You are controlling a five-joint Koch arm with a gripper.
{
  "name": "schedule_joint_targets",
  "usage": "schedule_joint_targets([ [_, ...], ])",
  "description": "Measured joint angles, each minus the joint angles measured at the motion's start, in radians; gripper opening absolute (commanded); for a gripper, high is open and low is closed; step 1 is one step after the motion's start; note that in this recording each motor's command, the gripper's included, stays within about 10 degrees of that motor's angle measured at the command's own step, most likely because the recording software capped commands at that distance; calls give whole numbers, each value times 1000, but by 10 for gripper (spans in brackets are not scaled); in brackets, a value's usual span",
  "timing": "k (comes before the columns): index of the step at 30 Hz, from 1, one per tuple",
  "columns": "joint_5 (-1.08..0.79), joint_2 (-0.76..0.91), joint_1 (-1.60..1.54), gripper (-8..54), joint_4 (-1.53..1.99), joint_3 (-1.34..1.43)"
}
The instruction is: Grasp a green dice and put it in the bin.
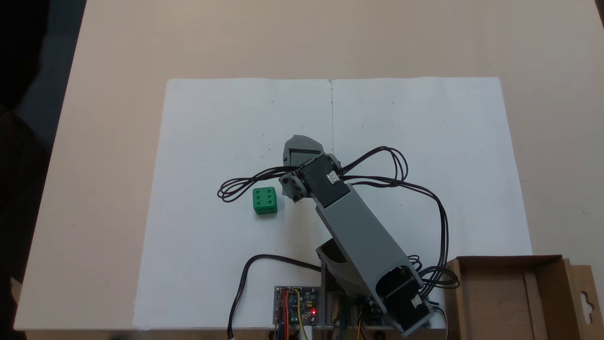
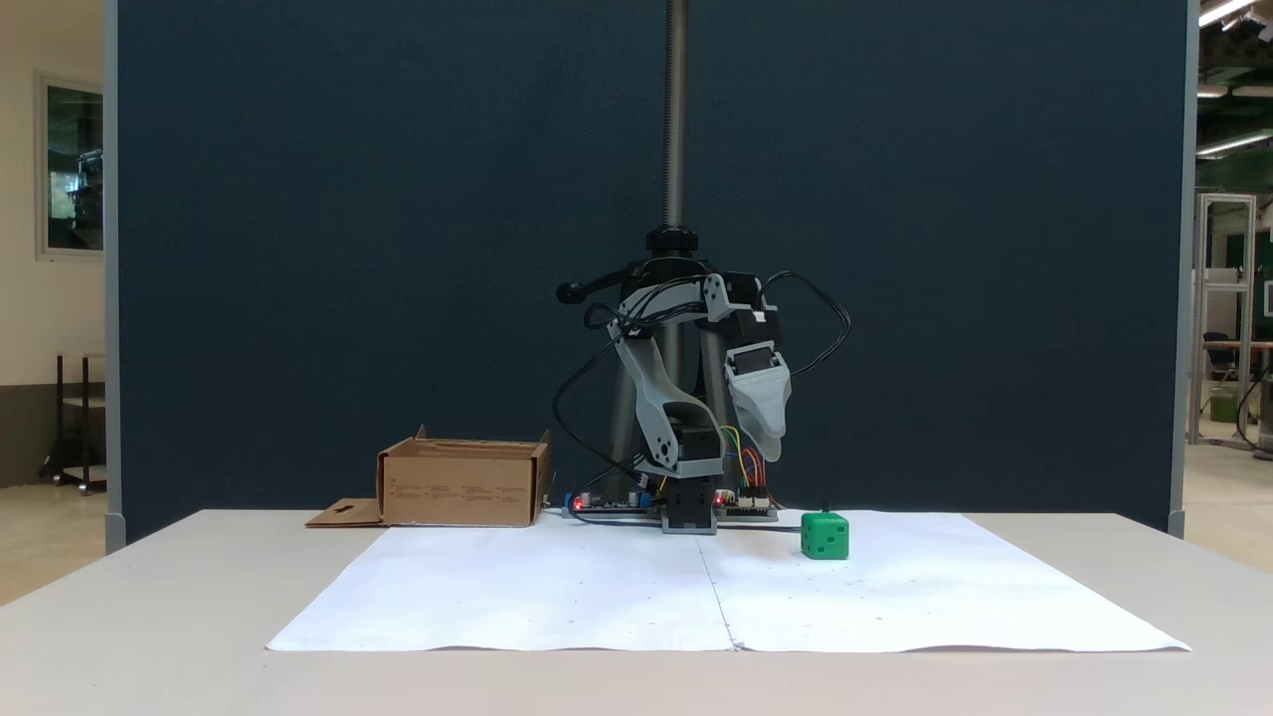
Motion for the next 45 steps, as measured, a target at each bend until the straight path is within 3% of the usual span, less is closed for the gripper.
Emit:
schedule_joint_targets([
  [10,0,-25,-60,396,-2,0],
  [23,12,-319,-163,397,-54,-127],
  [37,86,-388,-265,397,-34,-127],
  [45,273,-388,-252,397,3,-126],
])
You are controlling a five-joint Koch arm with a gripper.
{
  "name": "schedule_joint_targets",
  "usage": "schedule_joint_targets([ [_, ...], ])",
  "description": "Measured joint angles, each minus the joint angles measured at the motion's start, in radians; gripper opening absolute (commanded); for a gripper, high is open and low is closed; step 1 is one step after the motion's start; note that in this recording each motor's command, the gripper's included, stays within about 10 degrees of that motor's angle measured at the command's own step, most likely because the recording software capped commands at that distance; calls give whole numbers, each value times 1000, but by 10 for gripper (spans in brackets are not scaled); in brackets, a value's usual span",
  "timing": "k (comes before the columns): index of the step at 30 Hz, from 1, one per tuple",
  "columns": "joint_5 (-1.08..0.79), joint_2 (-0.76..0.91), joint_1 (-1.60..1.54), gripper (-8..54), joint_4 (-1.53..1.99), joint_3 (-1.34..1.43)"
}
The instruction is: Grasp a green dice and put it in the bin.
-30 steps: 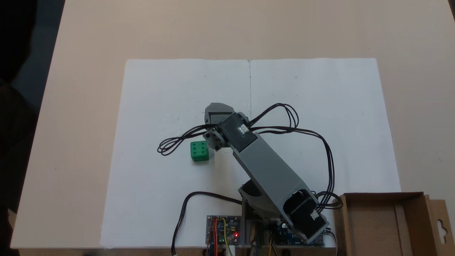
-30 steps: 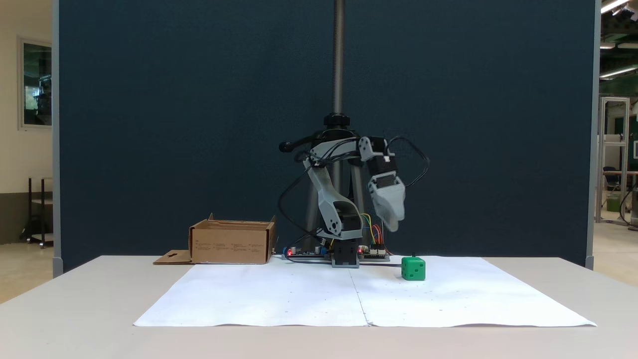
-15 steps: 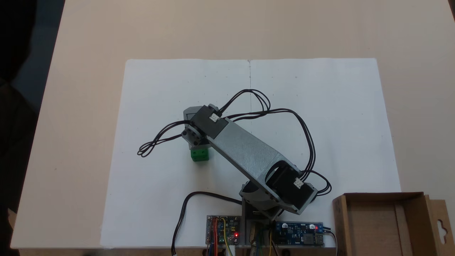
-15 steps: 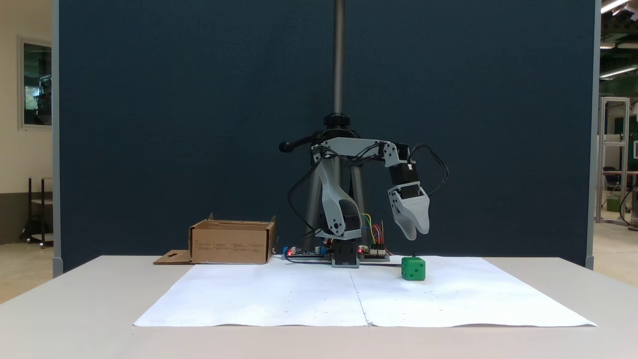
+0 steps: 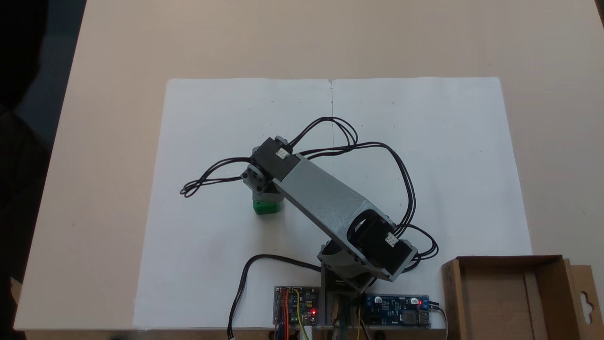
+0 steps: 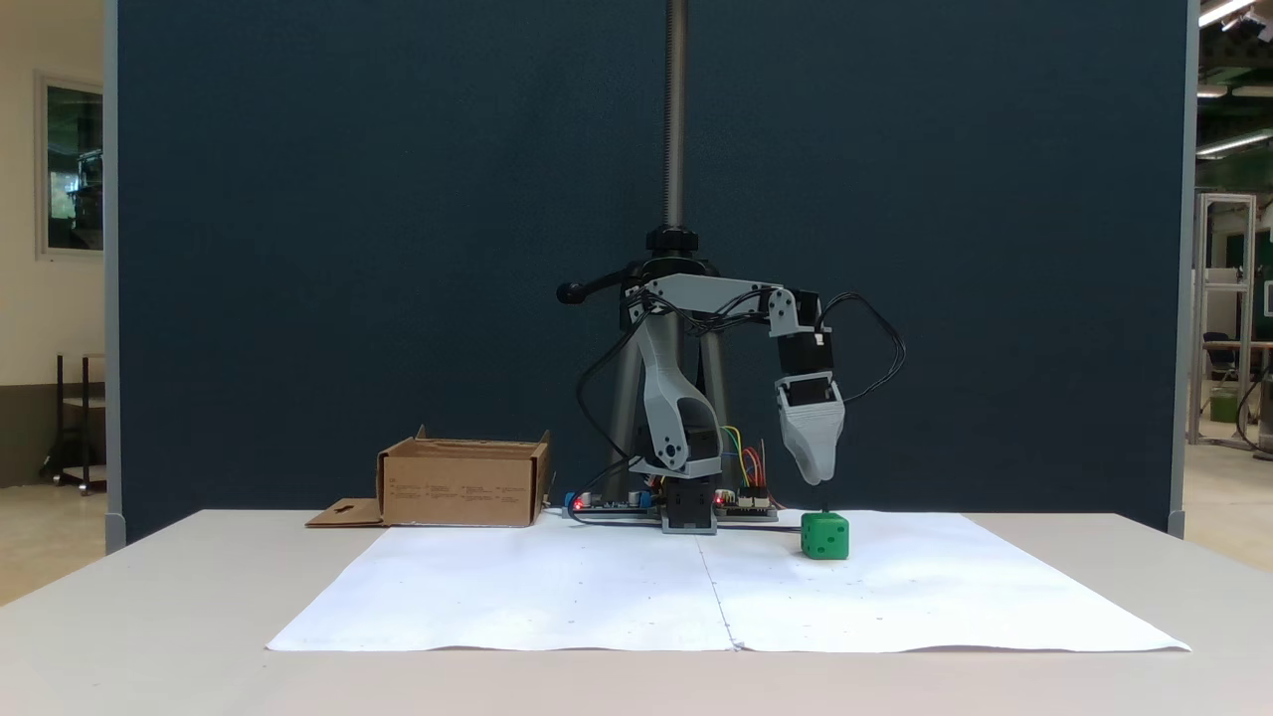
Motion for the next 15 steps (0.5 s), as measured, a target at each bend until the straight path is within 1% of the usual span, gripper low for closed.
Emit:
schedule_joint_targets([
  [12,51,0,-31,397,114,3],
  [15,55,-23,-69,401,114,3],
])
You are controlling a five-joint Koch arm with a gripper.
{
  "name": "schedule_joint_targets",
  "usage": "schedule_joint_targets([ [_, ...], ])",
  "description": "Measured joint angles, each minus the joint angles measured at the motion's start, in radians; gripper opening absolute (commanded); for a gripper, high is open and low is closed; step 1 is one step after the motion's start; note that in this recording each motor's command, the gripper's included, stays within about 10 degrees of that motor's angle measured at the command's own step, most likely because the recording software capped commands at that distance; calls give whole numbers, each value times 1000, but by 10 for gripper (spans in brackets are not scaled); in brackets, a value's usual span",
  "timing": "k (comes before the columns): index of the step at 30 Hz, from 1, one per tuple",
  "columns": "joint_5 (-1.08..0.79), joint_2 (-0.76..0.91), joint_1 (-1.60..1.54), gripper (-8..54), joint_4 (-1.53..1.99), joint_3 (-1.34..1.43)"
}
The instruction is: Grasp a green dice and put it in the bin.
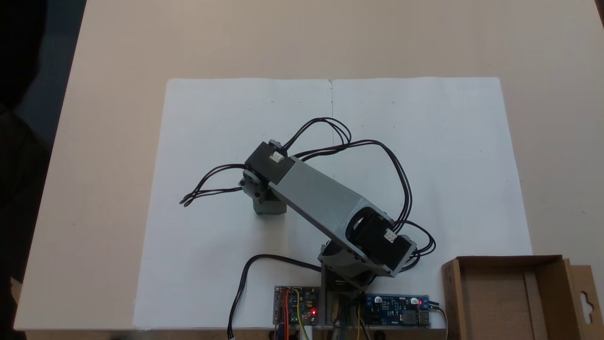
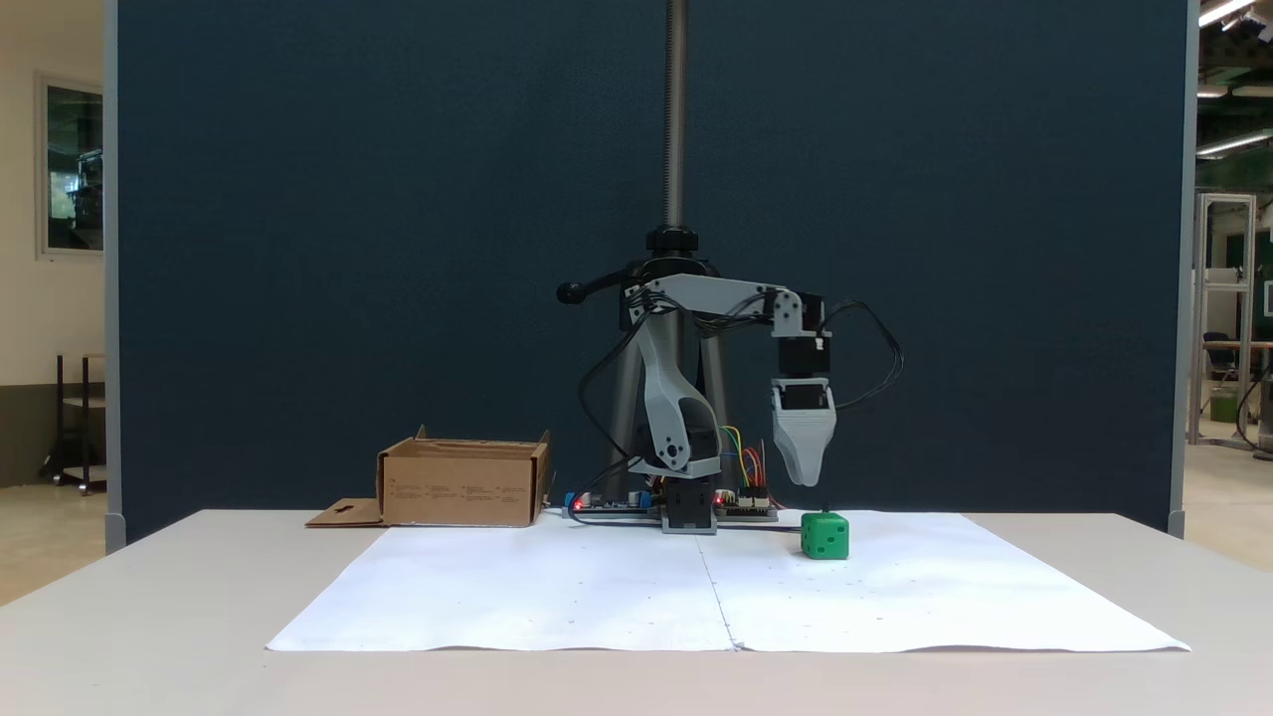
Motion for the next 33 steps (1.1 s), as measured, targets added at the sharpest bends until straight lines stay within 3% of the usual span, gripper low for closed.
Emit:
schedule_joint_targets([
  [33,14,-276,-71,401,-167,0],
])
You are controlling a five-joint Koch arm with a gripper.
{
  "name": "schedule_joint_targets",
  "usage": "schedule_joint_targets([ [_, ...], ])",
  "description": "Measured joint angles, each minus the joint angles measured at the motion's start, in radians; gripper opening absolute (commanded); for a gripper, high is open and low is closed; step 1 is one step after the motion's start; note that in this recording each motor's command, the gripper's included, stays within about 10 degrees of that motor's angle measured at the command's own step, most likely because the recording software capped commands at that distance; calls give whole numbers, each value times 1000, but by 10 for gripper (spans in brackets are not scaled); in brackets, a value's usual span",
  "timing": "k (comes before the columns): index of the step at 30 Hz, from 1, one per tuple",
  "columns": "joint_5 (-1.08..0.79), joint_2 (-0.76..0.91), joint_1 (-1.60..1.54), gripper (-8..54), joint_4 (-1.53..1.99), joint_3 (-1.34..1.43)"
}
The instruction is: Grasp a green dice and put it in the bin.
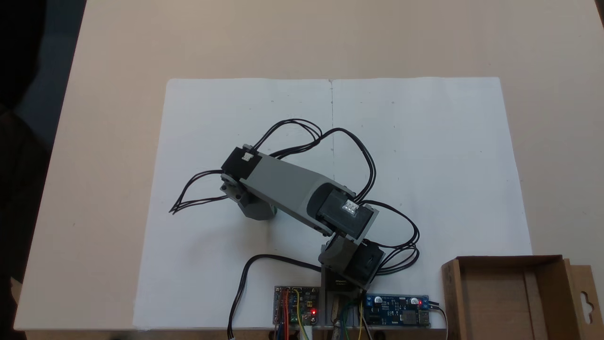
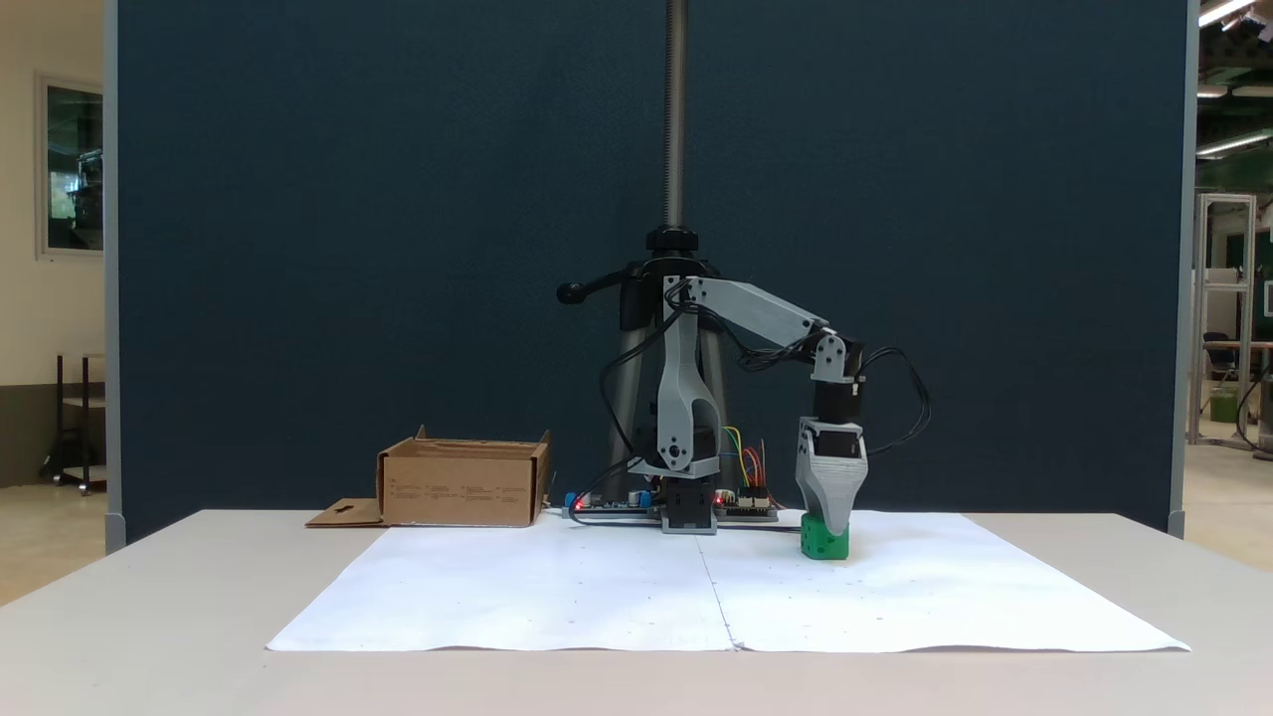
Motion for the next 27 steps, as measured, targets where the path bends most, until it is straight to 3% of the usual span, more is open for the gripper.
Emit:
schedule_joint_targets([
  [27,0,-86,0,399,-46,69],
])
